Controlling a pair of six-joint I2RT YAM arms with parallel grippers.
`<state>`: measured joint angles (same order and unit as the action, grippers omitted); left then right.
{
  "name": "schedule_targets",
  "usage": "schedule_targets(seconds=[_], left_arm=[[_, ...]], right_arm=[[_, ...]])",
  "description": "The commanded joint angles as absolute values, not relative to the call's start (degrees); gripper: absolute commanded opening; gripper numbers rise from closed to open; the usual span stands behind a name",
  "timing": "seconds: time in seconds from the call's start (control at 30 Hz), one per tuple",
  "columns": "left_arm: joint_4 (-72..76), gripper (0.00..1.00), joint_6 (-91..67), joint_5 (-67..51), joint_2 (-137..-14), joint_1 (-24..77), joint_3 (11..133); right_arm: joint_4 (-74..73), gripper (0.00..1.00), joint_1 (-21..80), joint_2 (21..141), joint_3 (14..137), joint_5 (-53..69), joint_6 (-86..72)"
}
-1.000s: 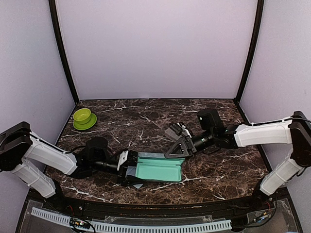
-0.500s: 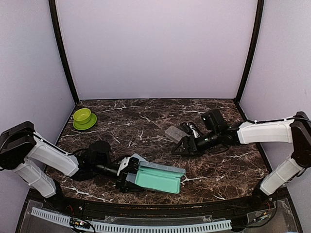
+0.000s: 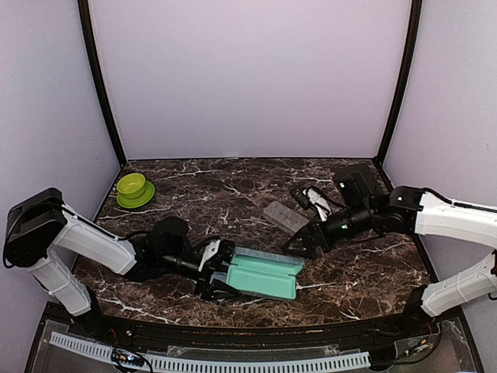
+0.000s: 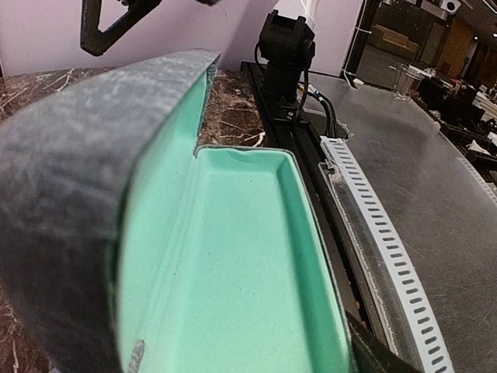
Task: Organize the sunglasses
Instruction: Pass from the left arm to the right
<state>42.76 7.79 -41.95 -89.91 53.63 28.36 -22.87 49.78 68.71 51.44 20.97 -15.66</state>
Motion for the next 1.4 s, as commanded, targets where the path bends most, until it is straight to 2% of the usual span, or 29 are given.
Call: schedule_targets(seconds=[0.0,0.2,0.5,1.0,1.17,1.27,1.37], left_arm=[[40.1,0.0,7.9,-45.9,-90.4,53.4,31.4],[37.6,0.0,8.4,-46.9,-91.2,53.4,33.2],[36.8,0.0,8.5,-47.8,-91.9,53.5,34.0],[36.5,0.0,9.2,-49.0,-94.8,53.4,35.5],[37.6,0.0,9.0,-49.6,-96.5,53.4,36.5],[37.6,0.01,8.9,-49.9,-97.9,53.4,37.3],[38.2,0.06,8.7,-50.1,-99.2,53.3,37.8]], right_arm=[[-29.7,0.88,54.2,70.5,55.4,15.5,-7.7],[-32.0,0.83,57.6,74.3,57.4,13.6,-5.1],[-31.9,0.55,59.3,78.4,59.1,13.4,-3.7],[-32.8,0.27,61.8,79.3,59.2,10.8,-2.5],[-33.3,0.12,62.0,80.1,58.8,8.4,-2.5],[-33.8,0.1,62.1,80.1,58.6,6.5,-2.6],[-34.2,0.09,62.1,79.7,58.5,5.7,-2.7]])
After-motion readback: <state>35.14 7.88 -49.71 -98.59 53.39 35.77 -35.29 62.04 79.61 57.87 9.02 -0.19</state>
